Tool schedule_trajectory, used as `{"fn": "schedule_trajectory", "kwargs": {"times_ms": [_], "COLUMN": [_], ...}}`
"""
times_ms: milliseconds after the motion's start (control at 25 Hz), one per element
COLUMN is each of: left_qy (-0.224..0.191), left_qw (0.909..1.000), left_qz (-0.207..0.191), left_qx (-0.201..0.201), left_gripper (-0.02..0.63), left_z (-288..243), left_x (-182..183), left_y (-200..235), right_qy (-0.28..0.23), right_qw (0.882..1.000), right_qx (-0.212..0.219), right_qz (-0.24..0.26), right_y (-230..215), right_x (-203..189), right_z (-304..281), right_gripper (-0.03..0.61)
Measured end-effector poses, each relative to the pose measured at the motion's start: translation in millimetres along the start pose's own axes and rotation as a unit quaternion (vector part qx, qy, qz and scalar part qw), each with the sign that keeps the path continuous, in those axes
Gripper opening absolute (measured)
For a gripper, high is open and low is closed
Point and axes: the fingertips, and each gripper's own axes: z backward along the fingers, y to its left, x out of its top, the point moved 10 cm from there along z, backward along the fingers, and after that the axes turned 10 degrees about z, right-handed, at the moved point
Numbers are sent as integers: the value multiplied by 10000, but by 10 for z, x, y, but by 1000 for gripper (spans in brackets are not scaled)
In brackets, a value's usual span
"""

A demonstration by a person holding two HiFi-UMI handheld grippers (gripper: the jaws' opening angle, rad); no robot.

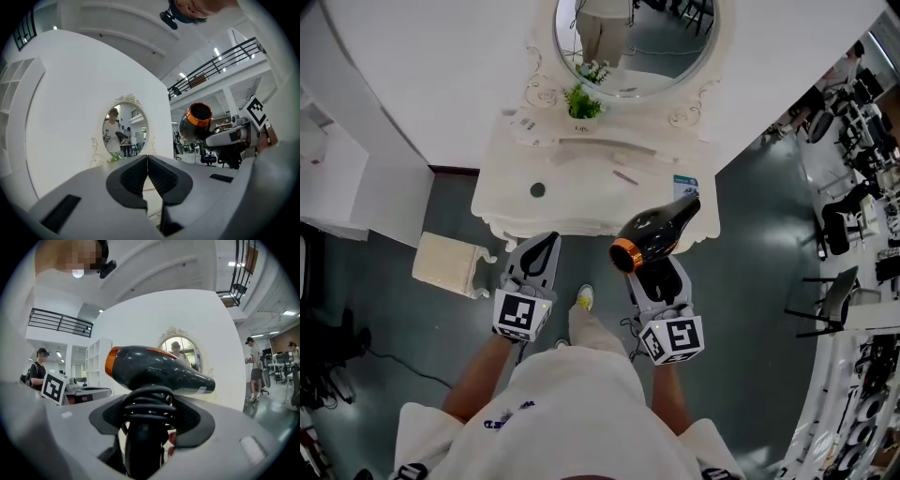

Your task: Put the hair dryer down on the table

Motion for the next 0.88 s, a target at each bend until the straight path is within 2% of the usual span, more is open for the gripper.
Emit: {"fn": "schedule_trajectory", "kwargs": {"times_ms": [480, 720, 880], "left_qy": [207, 208, 71], "left_qw": [9992, 9985, 9974], "left_qz": [26, -12, 191], "left_qx": [349, 505, 685], "left_gripper": [8, 8, 8], "left_z": [-1105, -1470, -1607], "left_x": [132, 210, 219], "left_y": [372, 505, 567], "right_qy": [113, 173, 327], "right_qw": [9988, 9979, 9956], "right_qx": [470, 628, 881], "right_qz": [-31, 11, 23], "right_y": [-752, -1019, -1132], "right_x": [-38, -78, -76], "right_z": [-1149, -1553, -1774], "right_gripper": [301, 301, 301]}}
